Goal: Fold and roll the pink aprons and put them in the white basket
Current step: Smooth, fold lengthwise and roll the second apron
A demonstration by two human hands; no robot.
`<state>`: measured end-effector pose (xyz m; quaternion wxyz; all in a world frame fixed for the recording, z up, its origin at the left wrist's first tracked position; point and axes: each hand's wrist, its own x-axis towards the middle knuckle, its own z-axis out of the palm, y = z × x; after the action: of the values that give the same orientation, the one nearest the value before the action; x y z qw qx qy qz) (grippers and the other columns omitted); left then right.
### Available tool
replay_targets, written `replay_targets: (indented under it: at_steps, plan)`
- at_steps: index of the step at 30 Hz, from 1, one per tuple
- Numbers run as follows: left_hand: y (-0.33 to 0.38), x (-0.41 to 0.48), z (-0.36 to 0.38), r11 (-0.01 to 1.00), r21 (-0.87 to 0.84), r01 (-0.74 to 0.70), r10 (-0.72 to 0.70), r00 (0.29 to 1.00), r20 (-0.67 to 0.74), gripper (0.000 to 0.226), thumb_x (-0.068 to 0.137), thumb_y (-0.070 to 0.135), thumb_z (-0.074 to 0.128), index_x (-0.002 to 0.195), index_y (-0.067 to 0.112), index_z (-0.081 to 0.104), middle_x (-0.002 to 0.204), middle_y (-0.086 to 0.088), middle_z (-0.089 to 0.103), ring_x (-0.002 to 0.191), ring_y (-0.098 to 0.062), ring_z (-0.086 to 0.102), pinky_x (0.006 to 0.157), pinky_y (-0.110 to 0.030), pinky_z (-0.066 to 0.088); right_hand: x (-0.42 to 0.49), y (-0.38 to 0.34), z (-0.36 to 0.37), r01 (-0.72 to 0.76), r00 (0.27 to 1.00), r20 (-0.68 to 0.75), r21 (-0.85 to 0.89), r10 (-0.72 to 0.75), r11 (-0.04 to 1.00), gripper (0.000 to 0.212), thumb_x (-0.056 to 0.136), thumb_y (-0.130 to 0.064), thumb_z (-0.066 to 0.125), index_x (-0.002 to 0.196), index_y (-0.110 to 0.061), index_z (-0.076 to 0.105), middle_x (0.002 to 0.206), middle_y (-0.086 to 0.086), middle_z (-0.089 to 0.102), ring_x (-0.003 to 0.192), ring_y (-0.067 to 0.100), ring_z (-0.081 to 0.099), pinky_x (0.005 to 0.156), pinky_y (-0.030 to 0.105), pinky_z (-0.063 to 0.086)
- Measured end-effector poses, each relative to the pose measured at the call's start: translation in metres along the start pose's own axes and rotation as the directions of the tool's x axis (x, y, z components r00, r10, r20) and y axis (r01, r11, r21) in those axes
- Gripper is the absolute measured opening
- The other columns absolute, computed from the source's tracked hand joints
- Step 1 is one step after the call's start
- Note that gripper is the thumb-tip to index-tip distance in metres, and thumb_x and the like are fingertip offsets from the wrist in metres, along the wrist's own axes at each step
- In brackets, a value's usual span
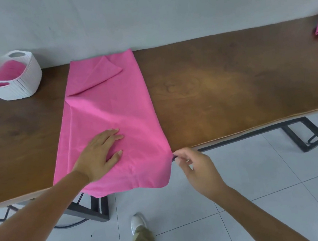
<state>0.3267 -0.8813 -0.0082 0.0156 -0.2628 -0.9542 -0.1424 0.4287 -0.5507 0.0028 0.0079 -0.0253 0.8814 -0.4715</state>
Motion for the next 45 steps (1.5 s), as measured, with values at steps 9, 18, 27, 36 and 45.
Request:
replay_targets:
  at_steps: [9, 18, 27, 36, 45]
  plan:
    - [-0.009, 0.007, 0.004, 0.995, -0.093, -0.029, 0.022, 0.997, -0.074, 0.049, 0.095, 0.050, 0.054, 0.139, 0.027, 0.055, 0.147, 0.007, 0.049, 0.138, -0.016, 0.042, 0.116, -0.042, 0.036, 0.084, -0.033, -0.001, 0.181, 0.983, 0.032, -0.259, -0.179, 0.949, 0.024, 0.101, -0.032, 0.055, 0.122, -0.026, 0.063, 0.112, -0.016, 0.062, 0.109, 0.002, 0.053, 0.093, 0.026, 0.047]
    - [-0.052, 0.084, -0.028, 0.995, -0.078, -0.069, 0.049, 0.973, -0.227, 0.042, 0.097, 0.049, 0.050, 0.128, 0.022, 0.061, 0.127, 0.005, 0.055, 0.123, -0.016, 0.050, 0.101, -0.031, 0.035, 0.173, -0.053, 0.021, 0.248, 0.969, 0.145, -0.486, -0.202, 0.838, 0.033, 0.104, -0.039, 0.049, 0.132, -0.025, 0.057, 0.127, -0.012, 0.054, 0.119, 0.005, 0.044, 0.098, 0.022, 0.042]
    - [-0.118, 0.213, -0.057, 0.973, 0.130, 0.191, -0.203, 0.976, 0.078, 0.067, 0.099, 0.066, 0.031, 0.146, 0.022, 0.050, 0.162, -0.006, 0.026, 0.147, -0.028, 0.022, 0.118, -0.047, 0.023, 0.242, -0.067, 0.044, 0.193, 0.981, 0.084, -0.541, -0.176, 0.818, 0.032, 0.105, -0.040, 0.046, 0.133, -0.026, 0.056, 0.129, -0.013, 0.052, 0.121, 0.005, 0.044, 0.100, 0.024, 0.044]
    - [-0.139, 0.268, -0.053, 0.970, 0.144, 0.194, -0.218, 0.960, 0.174, 0.071, 0.102, 0.063, 0.031, 0.151, 0.012, 0.042, 0.163, -0.008, 0.028, 0.148, -0.030, 0.025, 0.120, -0.046, 0.023, 0.268, -0.069, 0.046, 0.153, 0.988, 0.066, -0.561, -0.140, 0.813, 0.033, 0.105, -0.041, 0.044, 0.133, -0.028, 0.055, 0.130, -0.014, 0.050, 0.121, 0.004, 0.043, 0.099, 0.020, 0.042]
    - [-0.151, 0.266, -0.079, 0.837, -0.506, 0.209, -0.340, 0.923, -0.180, 0.012, 0.091, 0.030, 0.075, 0.087, 0.019, 0.072, 0.095, 0.005, 0.074, 0.085, -0.010, 0.064, 0.078, -0.020, 0.047, 0.350, -0.079, 0.012, 0.117, 0.993, 0.049, -0.517, -0.107, 0.848, 0.026, 0.102, -0.034, 0.054, 0.127, -0.026, 0.060, 0.119, -0.015, 0.057, 0.113, 0.003, 0.051, 0.098, 0.026, 0.046]
